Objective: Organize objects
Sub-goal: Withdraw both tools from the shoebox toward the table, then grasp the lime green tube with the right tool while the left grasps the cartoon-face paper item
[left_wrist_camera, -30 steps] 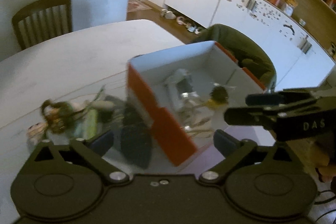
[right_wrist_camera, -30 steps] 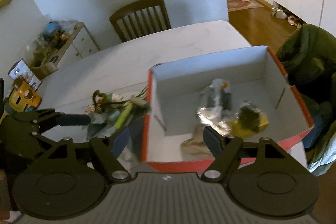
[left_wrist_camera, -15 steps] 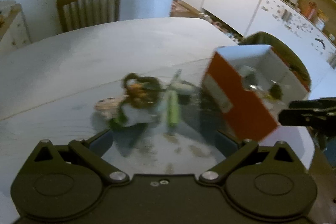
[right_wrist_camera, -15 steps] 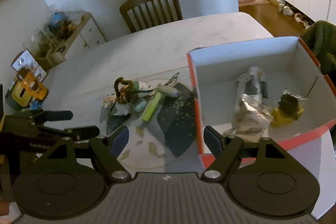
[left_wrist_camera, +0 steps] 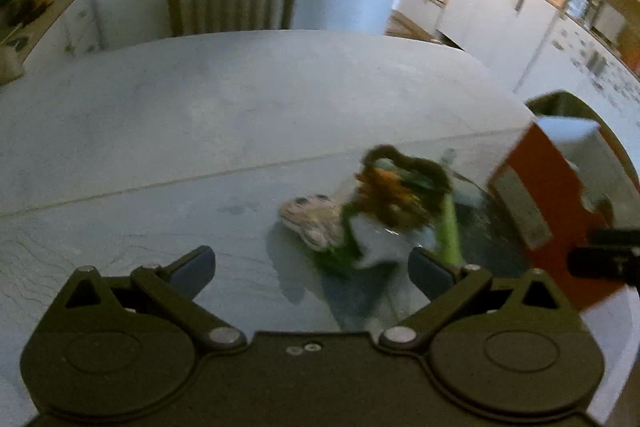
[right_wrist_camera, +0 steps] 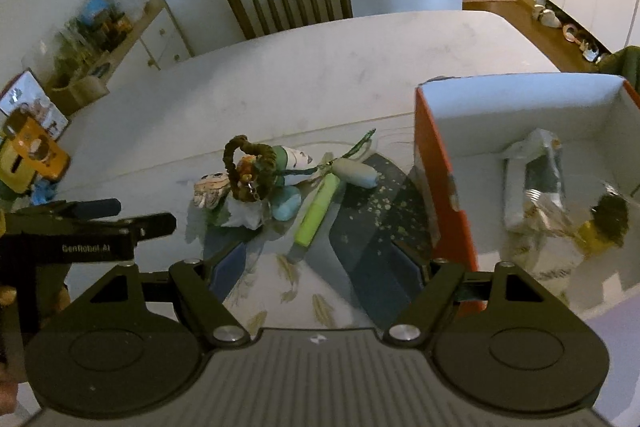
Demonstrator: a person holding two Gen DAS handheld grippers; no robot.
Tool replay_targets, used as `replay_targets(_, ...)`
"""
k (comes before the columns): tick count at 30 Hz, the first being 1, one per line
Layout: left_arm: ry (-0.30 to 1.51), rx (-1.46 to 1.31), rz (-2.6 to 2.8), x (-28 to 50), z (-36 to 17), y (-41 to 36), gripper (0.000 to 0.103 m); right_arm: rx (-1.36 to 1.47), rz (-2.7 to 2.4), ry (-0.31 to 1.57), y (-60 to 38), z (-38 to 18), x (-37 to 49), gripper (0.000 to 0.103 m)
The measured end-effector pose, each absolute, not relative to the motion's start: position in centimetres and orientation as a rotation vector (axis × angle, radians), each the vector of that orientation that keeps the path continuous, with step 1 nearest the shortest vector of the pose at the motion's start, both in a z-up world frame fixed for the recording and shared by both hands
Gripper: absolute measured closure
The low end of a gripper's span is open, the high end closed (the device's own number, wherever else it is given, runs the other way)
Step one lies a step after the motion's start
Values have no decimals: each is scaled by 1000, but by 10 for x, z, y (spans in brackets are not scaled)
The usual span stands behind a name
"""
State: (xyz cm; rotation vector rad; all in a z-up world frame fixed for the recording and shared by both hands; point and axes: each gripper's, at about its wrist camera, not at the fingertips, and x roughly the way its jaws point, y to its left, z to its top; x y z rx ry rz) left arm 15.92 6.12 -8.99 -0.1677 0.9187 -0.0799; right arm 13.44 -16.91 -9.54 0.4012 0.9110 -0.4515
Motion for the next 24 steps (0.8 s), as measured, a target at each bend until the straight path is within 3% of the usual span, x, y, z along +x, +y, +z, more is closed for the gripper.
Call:
replay_targets(15, 966, -150, -6, 202, -126, 64, 1, 407, -503, 1005, -194, -161, 193, 25)
replay_targets(24, 976, -148, 3, 200, -138, 57, 6, 416, -525, 1036, -205, -182, 213, 44)
